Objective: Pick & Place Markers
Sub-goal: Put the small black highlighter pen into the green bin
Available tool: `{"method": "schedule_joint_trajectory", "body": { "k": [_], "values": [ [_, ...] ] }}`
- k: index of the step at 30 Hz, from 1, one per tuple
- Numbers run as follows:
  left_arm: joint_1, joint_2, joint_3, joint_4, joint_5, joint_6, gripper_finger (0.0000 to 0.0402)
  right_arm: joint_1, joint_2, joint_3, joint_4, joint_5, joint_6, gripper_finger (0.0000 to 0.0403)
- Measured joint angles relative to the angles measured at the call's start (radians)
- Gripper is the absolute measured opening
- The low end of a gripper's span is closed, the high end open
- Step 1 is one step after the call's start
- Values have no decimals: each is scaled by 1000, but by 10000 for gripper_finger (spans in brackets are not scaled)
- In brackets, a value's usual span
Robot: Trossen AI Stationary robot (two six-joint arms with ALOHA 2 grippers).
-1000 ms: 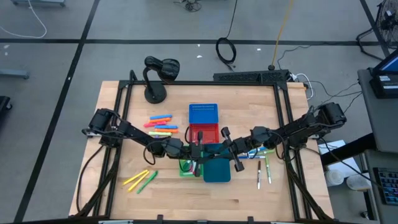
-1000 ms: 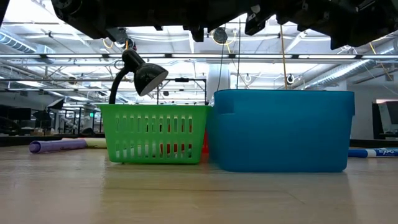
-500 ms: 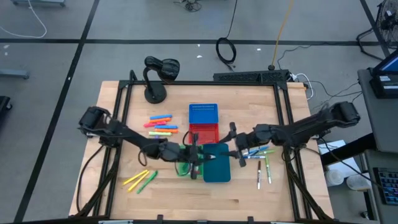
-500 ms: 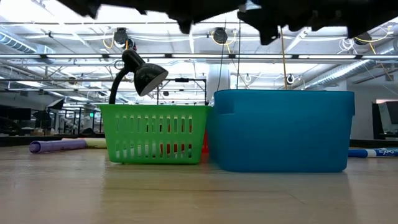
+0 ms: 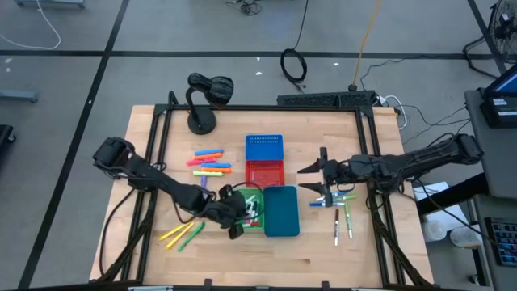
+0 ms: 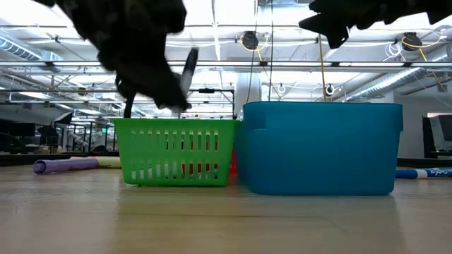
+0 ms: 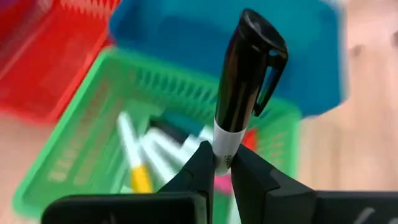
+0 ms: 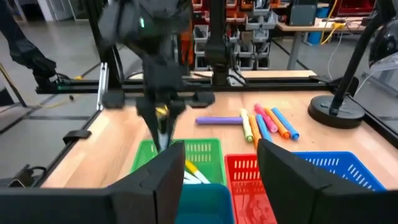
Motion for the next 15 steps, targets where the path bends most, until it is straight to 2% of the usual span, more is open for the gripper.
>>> {"method": "schedule_joint_trajectory", "body": {
  "k": [6,15],
  "values": [
    [45,60,0,11,113,-86,39,0,-9,-3,0,0,-7,178],
    [56,64,1,9,181,-44,150,0,-9,-4,-13,0,-9,179]
  ]
}}
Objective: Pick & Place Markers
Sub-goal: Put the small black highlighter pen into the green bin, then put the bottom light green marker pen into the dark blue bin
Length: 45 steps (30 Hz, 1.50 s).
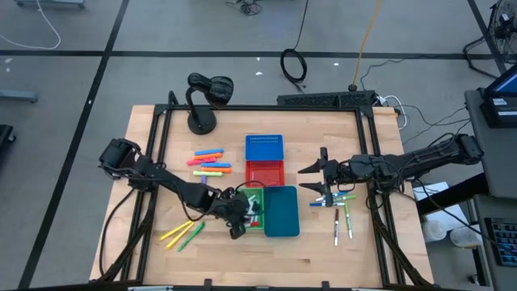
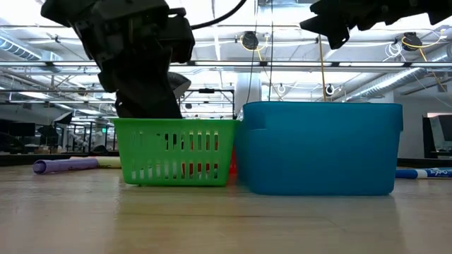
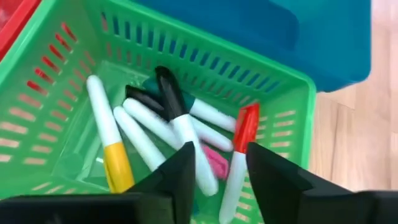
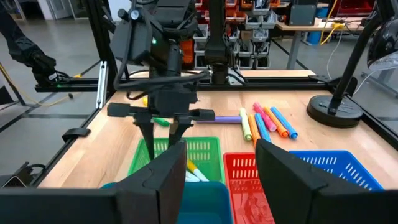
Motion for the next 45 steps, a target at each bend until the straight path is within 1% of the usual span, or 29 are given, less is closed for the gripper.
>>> {"method": "schedule_joint_trajectory", "body": {
  "k": [3,7,12,15,17,19,22,26,28,31,34,38,42,45],
  "values": [
    [-3,0,0,-3,0,29,172,0,0,0,0,0,0,177],
    [-2,0,0,-3,0,63,189,0,0,0,0,0,0,177],
    [4,-6,0,3,0,121,196,0,0,0,-6,-3,-8,177],
    [12,-51,-1,45,-4,188,197,0,-1,0,-34,-3,-8,178],
    [10,-94,-1,78,-25,239,197,0,-4,0,-47,-3,-8,180],
    [-7,-139,-1,110,-64,291,197,0,-11,0,-50,-4,-8,180],
    [-66,-205,-1,114,-163,373,198,6,-25,0,-60,-4,-3,179],
    [-179,-264,-13,122,-345,469,198,40,-55,0,-81,-7,-3,176],
    [-236,-288,-35,154,-443,501,198,64,-67,0,-83,-8,-3,176],
    [-304,-318,-97,247,-551,560,198,95,-81,0,-82,-8,-23,176],
    [-342,-358,-187,364,-611,606,198,114,-87,0,-77,-6,-42,176],
    [-335,-426,-325,540,-616,613,198,118,-88,0,-74,-5,-49,176],
    [-297,-499,-460,704,-616,603,198,117,-87,0,-74,-5,-54,174],
    [-259,-541,-556,815,-597,581,198,117,-87,0,-74,-2,-60,175]
  ]
}}
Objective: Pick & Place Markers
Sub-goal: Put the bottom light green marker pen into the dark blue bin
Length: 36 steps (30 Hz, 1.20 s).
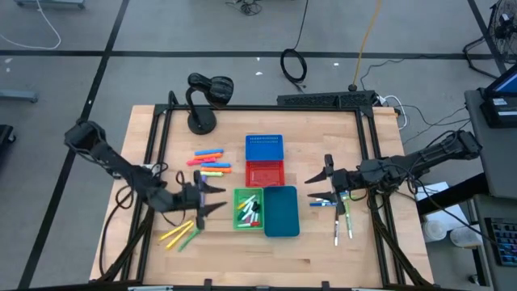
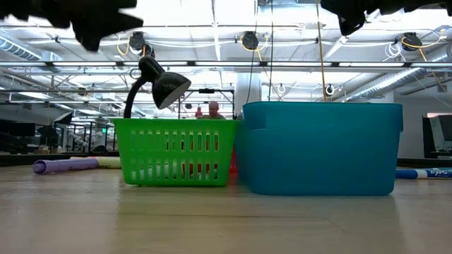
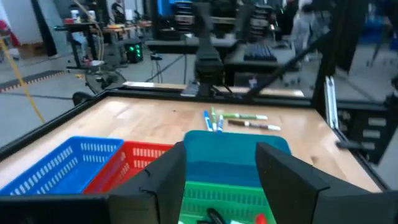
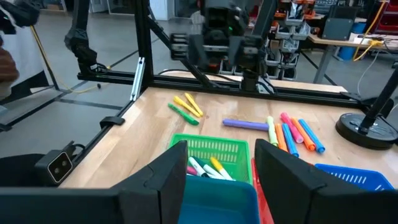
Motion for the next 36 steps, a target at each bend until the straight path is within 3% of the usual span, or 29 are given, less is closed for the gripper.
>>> {"method": "schedule_joint_trajectory", "body": {
  "k": [7,13,18,23,30,36],
  "values": [
    [118,-17,-140,160,98,-79,198,0,0,0,0,4,-4,172],
    [207,-16,-185,151,-12,-74,198,0,0,0,0,5,-4,173],
    [238,-16,-189,171,1,-142,198,0,0,0,0,5,-6,172],
    [253,-16,-189,177,180,-166,198,0,0,0,0,5,-14,173],
    [305,-17,-188,259,677,35,198,14,0,0,-8,-3,15,172],
    [420,-132,-188,80,739,21,198,36,0,0,-18,-3,50,169]
  ]
}}
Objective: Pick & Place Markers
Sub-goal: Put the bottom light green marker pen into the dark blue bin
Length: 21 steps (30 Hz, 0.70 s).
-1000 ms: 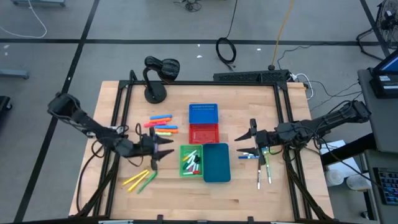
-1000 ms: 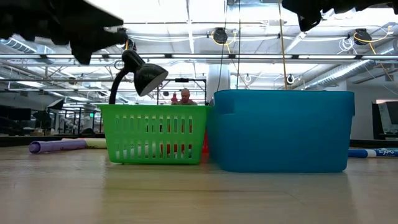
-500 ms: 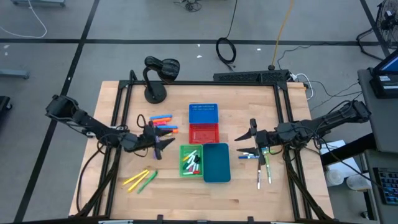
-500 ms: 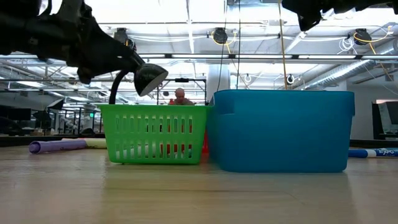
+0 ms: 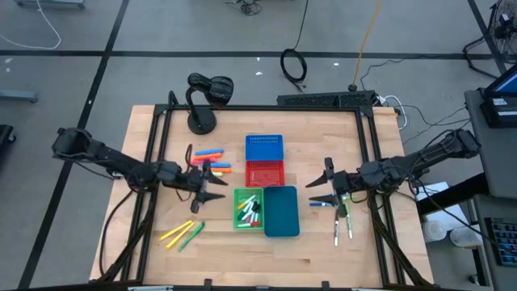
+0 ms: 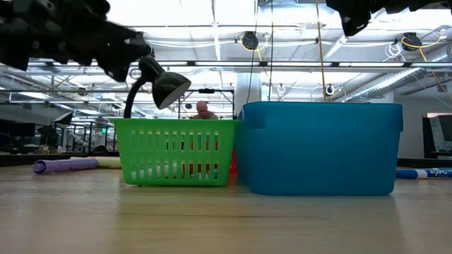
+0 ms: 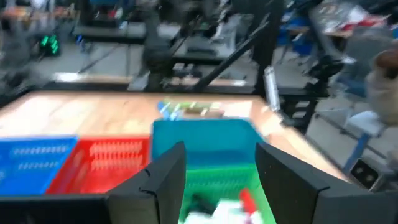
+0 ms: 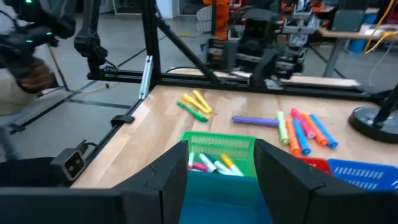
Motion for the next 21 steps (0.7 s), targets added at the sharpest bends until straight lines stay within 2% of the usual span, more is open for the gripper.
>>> {"method": "schedule_joint_trajectory", "body": {
  "k": [5,15,19,21],
  "values": [
    [45,-152,0,-149,13,16,198,36,0,-32,4,-3,8,166],
    [46,-520,0,-508,11,112,198,100,0,-73,115,-4,63,168],
    [46,-620,0,-598,11,143,198,149,4,-97,217,-77,63,169],
    [46,-662,0,-642,11,158,198,183,11,-109,281,-80,63,169]
  ]
}}
